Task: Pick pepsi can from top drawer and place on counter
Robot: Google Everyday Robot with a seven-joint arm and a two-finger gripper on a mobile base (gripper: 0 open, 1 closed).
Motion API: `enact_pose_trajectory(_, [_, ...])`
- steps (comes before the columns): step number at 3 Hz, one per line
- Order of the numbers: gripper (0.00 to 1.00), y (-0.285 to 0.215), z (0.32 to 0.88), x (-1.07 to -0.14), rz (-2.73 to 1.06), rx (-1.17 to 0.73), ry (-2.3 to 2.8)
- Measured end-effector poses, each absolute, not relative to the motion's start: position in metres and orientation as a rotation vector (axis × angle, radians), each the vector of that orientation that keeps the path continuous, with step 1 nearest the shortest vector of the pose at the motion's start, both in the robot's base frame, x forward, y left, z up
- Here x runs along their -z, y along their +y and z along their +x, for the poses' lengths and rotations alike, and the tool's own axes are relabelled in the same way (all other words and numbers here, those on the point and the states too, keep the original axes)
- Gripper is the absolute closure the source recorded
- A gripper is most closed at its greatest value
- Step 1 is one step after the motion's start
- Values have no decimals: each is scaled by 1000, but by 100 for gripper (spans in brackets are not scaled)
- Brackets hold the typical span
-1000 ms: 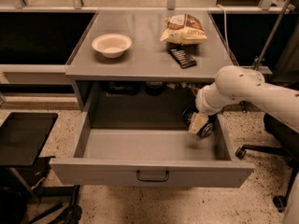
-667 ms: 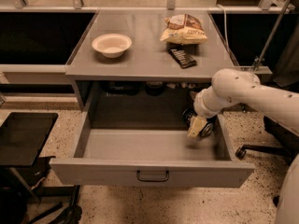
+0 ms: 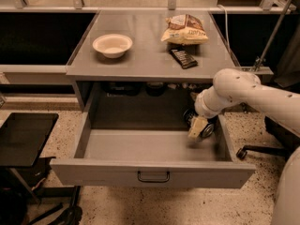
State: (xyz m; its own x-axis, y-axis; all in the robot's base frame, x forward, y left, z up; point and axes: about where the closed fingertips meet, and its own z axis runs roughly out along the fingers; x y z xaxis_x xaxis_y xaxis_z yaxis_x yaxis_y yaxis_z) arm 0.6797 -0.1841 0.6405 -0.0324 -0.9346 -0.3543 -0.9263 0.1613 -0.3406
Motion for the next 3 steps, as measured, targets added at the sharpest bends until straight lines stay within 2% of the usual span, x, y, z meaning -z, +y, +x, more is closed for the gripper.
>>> enact_pose_trajectory(1, [0,-191,684,-623,-1751,-71,1963])
enact_pose_trajectory(2, [0,-191,685,-623,-1750,-72,1963])
enact_pose_trajectory(3, [19,-191,685,-623,-1751,-72,1963])
